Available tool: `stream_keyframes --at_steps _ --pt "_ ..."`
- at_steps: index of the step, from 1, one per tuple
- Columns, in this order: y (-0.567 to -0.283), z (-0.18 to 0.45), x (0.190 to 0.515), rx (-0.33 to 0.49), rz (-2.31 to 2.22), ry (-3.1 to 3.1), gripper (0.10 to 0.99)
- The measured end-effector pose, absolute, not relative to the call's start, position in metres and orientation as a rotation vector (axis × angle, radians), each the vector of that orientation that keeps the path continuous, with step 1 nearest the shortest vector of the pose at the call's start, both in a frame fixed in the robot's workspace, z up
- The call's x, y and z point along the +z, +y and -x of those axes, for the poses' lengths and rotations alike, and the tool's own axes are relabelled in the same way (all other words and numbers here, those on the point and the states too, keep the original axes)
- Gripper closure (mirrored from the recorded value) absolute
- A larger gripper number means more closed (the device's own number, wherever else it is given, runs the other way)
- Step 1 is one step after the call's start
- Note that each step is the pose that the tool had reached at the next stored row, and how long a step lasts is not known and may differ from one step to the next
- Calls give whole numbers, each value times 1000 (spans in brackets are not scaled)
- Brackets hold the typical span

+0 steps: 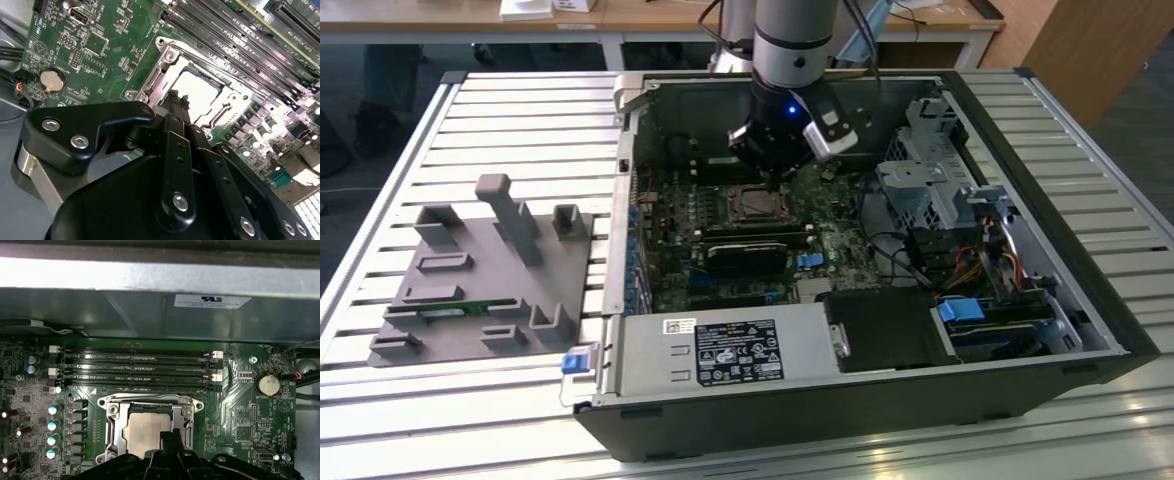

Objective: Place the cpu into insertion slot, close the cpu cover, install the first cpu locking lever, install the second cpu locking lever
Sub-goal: 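Install the second cpu locking lever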

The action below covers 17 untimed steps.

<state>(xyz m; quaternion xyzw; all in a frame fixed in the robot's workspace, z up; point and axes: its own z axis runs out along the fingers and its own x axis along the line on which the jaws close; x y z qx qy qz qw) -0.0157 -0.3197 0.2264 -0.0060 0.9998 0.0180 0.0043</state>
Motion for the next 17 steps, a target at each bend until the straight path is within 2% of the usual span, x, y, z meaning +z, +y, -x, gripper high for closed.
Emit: stream_keyframes --at_steps 10,17 --pt "-322 16 235 55 19 3132 980" --pt "-337 16 235 55 19 3133 980"
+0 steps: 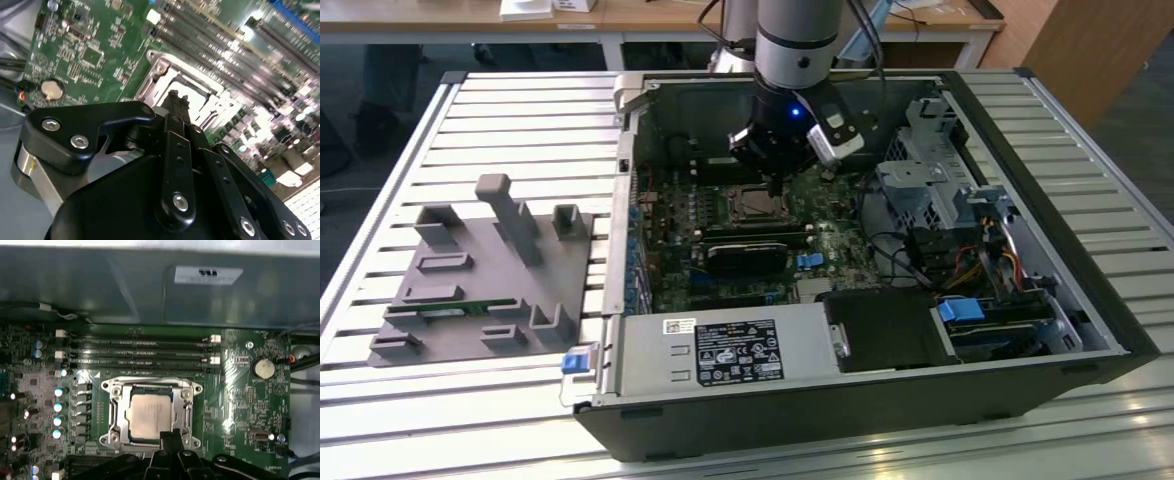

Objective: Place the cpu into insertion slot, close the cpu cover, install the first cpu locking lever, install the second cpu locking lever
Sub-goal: 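Install the second cpu locking lever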

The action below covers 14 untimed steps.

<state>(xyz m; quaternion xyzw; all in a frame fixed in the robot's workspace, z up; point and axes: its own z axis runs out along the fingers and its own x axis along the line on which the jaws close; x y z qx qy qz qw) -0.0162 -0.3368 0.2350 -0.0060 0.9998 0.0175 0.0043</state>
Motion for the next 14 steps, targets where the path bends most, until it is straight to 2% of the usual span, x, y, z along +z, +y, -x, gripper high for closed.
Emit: stream_keyframes --at_steps 6,14 --pt "-345 16 235 102 18 3151 980" --pt "-349 16 233 102 18 3151 980"
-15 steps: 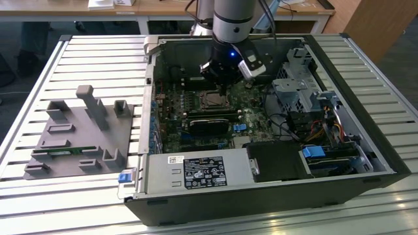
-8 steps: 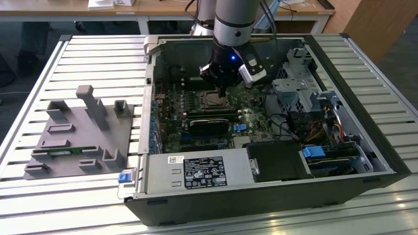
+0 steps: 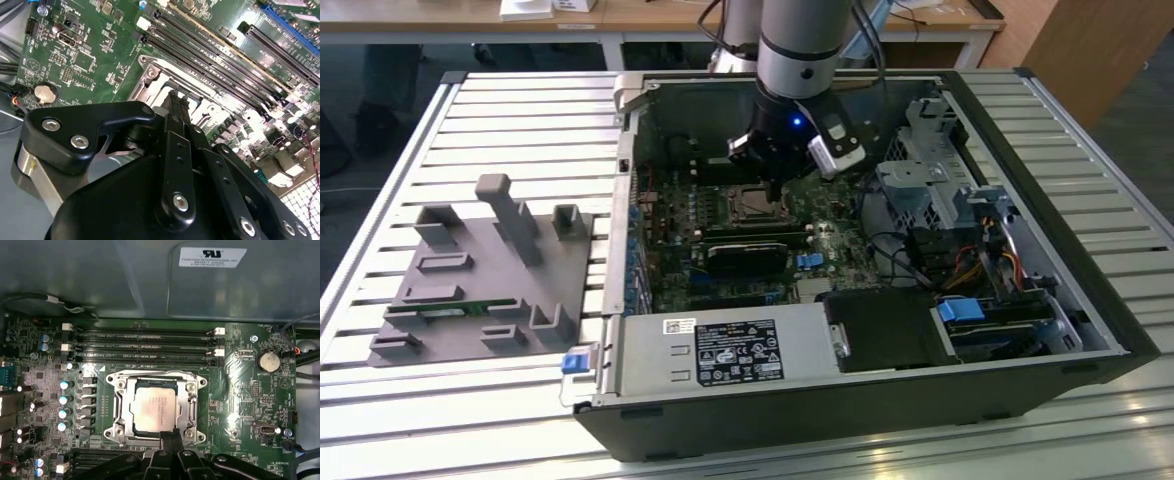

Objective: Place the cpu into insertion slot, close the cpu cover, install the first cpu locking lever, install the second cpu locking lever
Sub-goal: 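Install the second cpu locking lever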

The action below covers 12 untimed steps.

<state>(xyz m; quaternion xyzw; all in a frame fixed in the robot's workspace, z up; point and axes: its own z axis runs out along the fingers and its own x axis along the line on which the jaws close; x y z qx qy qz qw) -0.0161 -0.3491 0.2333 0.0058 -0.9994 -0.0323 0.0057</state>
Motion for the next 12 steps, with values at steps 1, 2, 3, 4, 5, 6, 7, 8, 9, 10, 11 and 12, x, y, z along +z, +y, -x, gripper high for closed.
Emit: stream_keyframes --at_steps 1,2,3,4,5,6,7,8,9,10,11,12 --pt "-350 16 233 -101 -18 -3129 980" --pt "-351 16 233 -101 -18 -3128 980" --pt "-352 16 233 -101 -18 -3128 980" --pt "-353 16 233 -101 -18 -3128 980" --pt "-354 16 233 -101 -18 -3129 980" --pt "-356 16 233 -101 -18 -3129 980" --pt "-357 16 233 -101 -18 -3129 980" --pt "-358 16 233 -101 -18 -3129 980" --pt "-359 16 233 -101 -18 -3129 980" --pt "-359 16 233 -101 -18 -3129 980" --pt "-359 16 232 -101 -18 -3129 980" --pt "-360 16 233 -101 -18 -3129 980"
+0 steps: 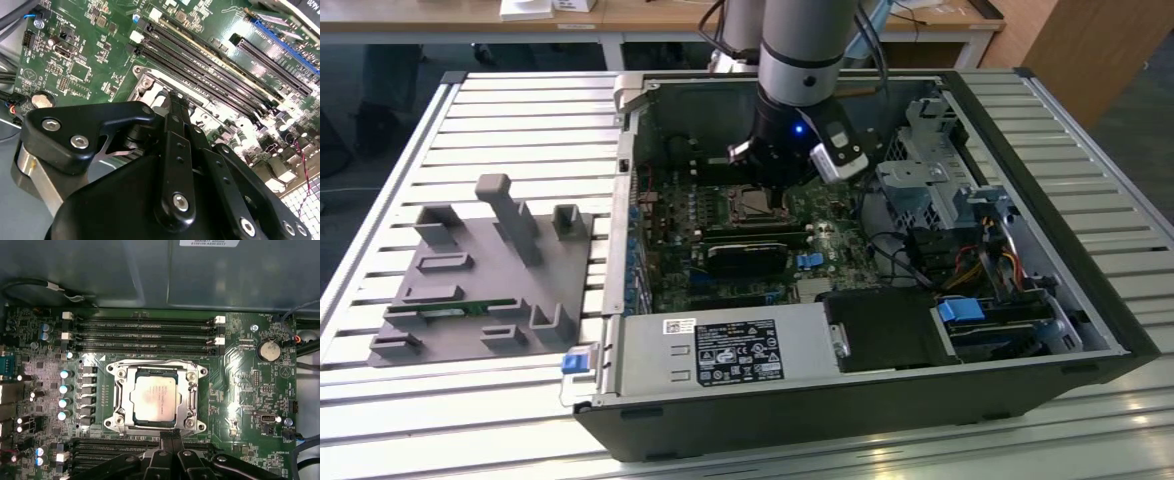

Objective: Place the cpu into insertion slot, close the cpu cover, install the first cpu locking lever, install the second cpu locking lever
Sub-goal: 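Install the second cpu locking lever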

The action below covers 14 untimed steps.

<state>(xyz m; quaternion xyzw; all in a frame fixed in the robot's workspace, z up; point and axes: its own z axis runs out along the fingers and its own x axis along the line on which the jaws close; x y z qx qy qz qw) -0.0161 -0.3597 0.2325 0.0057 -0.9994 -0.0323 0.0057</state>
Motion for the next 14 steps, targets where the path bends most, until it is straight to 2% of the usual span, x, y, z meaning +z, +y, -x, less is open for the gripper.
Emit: stream_keyframes --at_steps 14 --pt "-363 16 232 -101 -18 -3128 980"
